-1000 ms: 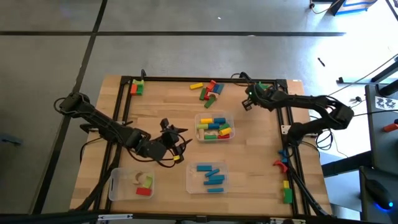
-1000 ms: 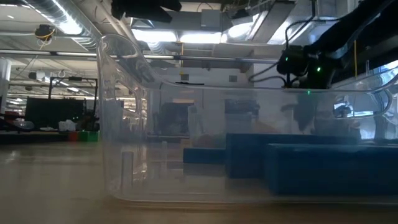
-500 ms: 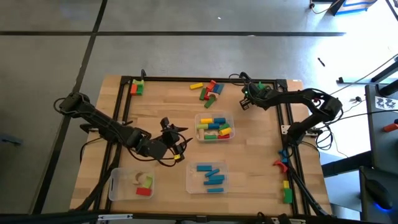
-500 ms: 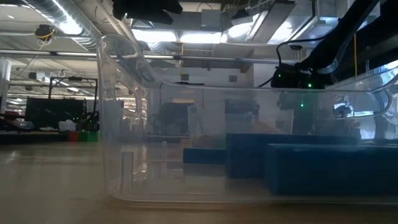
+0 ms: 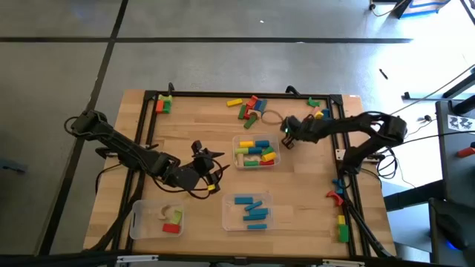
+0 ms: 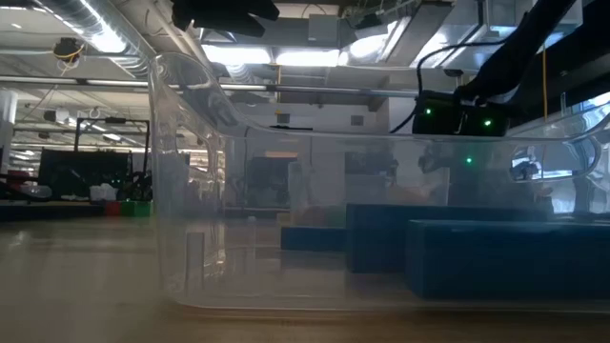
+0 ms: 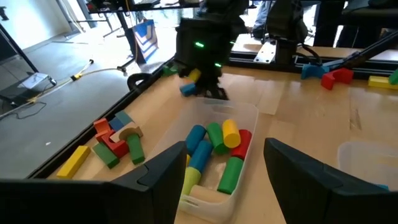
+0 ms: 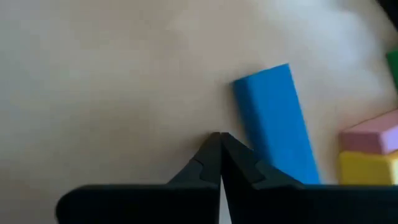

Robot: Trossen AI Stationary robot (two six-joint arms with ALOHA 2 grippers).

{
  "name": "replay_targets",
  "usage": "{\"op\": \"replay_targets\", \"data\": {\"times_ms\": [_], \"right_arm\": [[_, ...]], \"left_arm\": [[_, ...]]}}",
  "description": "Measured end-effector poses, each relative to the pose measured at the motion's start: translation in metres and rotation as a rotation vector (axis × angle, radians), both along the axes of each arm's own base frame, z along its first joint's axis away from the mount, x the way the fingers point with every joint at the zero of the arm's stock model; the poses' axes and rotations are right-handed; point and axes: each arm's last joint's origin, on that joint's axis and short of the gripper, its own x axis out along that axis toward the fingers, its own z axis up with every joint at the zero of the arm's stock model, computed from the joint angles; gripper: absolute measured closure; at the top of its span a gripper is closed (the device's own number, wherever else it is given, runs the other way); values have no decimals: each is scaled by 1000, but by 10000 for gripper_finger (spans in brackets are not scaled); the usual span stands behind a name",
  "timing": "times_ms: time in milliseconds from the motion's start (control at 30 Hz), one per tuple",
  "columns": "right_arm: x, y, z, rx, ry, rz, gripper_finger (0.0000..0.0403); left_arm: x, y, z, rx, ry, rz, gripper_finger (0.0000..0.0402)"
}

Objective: Sort blocks by size
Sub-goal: Put the blue rectangular block into the bottom right transparent bin

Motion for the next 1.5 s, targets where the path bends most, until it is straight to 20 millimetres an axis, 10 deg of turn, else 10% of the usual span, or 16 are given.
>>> {"op": "replay_targets", "data": {"times_ms": [233, 467, 767, 1500], "right_arm": [[6, 30, 18, -118, 105, 75, 394], [-1, 7, 35, -199, 94, -22, 394], [-21, -18, 15, -102, 92, -121, 394], [-30, 31, -3, -11, 116, -140, 394]], "left_arm": [[0, 0, 0, -3, -3, 1, 192], [0, 0, 0, -6, -5, 2, 192], [0, 0, 0, -4, 0, 1, 192], [0, 0, 0, -4, -1, 2, 192]]}}
